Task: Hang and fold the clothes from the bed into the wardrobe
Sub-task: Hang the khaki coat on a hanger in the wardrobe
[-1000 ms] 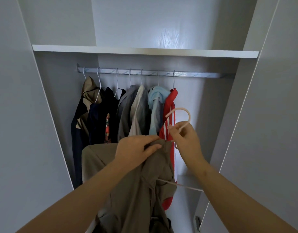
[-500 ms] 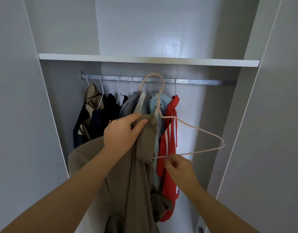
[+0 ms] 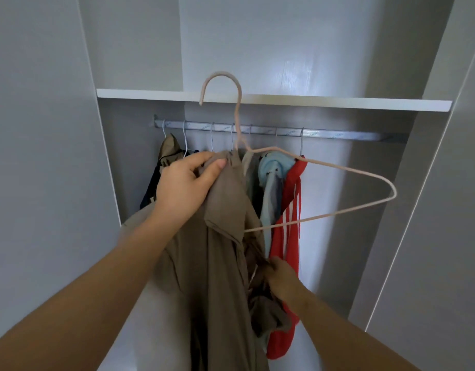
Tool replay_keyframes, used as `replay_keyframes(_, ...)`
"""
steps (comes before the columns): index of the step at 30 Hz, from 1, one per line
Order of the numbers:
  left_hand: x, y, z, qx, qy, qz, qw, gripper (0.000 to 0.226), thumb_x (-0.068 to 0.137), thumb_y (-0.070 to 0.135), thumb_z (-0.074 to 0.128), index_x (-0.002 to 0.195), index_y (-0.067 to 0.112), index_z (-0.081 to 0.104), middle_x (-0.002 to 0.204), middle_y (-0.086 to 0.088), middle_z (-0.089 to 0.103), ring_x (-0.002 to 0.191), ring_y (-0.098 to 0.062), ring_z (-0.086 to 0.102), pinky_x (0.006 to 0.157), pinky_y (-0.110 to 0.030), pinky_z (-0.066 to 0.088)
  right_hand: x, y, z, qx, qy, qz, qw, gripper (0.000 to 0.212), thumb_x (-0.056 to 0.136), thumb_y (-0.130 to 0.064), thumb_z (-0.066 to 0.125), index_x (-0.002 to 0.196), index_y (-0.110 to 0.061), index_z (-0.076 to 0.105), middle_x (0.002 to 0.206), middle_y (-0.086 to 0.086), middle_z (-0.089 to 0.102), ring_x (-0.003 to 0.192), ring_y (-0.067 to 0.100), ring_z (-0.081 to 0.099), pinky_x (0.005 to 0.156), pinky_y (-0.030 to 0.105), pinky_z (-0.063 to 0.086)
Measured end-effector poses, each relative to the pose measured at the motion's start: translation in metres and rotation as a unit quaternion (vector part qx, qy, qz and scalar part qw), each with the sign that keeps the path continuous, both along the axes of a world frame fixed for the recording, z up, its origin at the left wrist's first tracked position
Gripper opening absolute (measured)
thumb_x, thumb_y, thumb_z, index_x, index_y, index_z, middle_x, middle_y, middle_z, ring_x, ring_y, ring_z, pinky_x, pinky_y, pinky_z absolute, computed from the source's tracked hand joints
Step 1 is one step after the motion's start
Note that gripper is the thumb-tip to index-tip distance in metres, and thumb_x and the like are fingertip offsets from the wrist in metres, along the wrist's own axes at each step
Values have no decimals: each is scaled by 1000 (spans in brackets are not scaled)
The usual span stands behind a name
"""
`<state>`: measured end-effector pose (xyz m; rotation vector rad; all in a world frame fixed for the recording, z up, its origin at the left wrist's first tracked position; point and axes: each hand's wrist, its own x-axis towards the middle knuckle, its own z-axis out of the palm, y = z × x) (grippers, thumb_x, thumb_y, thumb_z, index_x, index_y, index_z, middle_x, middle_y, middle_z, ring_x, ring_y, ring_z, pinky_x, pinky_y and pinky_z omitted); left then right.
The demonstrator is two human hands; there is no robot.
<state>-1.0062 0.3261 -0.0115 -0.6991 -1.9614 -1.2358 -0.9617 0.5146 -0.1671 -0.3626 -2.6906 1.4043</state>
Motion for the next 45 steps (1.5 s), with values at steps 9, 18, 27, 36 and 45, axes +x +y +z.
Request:
replay_keyframes(9, -36, -38, -7, 37, -32, 30, 998, 17, 86, 31, 64, 97, 24, 73, 73, 32, 59, 70, 14, 56, 67, -12, 43, 18, 36, 11, 103, 47, 30, 993, 22, 90, -31, 59, 86, -10, 63, 93, 9, 67, 81, 15, 60, 69, 8, 42)
replay_keyframes(18, -34, -56, -18, 7, -24, -7, 1000, 12, 87, 27, 64, 91, 36, 70, 72, 20, 67, 71, 4, 59, 72, -22, 48, 19, 63, 11, 120, -84, -154, 977, 25, 98, -18, 42, 111, -4, 59, 111, 13, 62, 96, 24, 58, 79, 21, 40)
replay_keyframes(27, -22, -83, -34, -135, 54, 87, 986, 18, 85, 31, 63, 84, 16, 73, 61, 9, 59, 60, -3, 51, 57, -14, 39, 10, 57, 40, -344, -69, -151, 924, 12, 87, -12, 63, 85, -1, 66, 77, 20, 70, 76, 33, 65, 59, 37, 59)
replay_keyframes(36, -10, -103, -46, -209, 50, 133, 968, 40, 82, 46, 50, 76, 13, 71, 53, -1, 55, 56, -28, 59, 51, -29, 42, 13, 62, 60, -258, -32, -114, 959, 14, 84, -7, 66, 97, -3, 66, 104, 24, 65, 94, 38, 62, 89, 49, 52)
replay_keyframes(45, 9, -53, -65, -258, 84, 162, 949, 39, 82, 45, 49, 70, 15, 69, 53, -5, 61, 48, -25, 60, 44, -24, 40, 5, 7, 72, -95, 141, -125, 977, 20, 93, -9, 48, 81, -8, 64, 69, 2, 53, 63, 13, 49, 57, 17, 45)
